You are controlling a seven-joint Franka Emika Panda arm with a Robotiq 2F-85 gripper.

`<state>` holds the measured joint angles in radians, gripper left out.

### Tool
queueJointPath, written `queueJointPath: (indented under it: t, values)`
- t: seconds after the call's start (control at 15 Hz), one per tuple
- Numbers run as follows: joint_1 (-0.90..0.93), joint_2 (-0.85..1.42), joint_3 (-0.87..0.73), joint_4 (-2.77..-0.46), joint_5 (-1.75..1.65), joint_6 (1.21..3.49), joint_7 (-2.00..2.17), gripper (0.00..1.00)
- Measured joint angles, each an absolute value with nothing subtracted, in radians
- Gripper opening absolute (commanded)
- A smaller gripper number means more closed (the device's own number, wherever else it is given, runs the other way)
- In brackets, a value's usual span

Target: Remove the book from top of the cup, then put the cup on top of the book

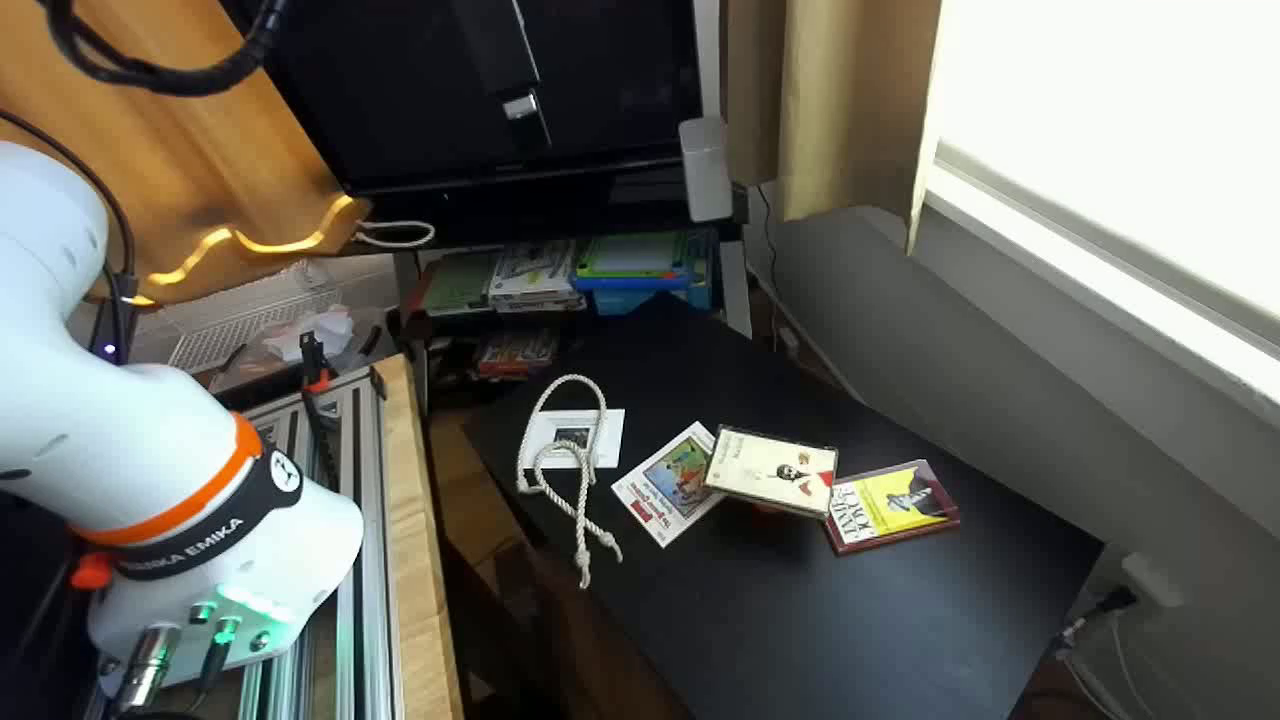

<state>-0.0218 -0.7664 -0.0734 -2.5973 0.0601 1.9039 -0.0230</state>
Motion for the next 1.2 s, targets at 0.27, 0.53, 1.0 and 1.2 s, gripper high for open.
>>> queueJointPath:
  t: [0.27, 0.53, 1.0, 1.2]
  values:
    - [-0.022, -0.766, -0.073, -2.597, 0.06, 1.904, -0.023, 1.0]
    - [-0.022, -0.766, -0.073, -2.597, 0.06, 1.904, -0.023, 1.0]
    - [-0.038, -0.607, -0.222, -2.595, 0.188, 1.899, -0.126, 1.0]
    - [-0.035, -0.443, -0.295, -2.592, 0.315, 1.939, -0.271, 1.0]
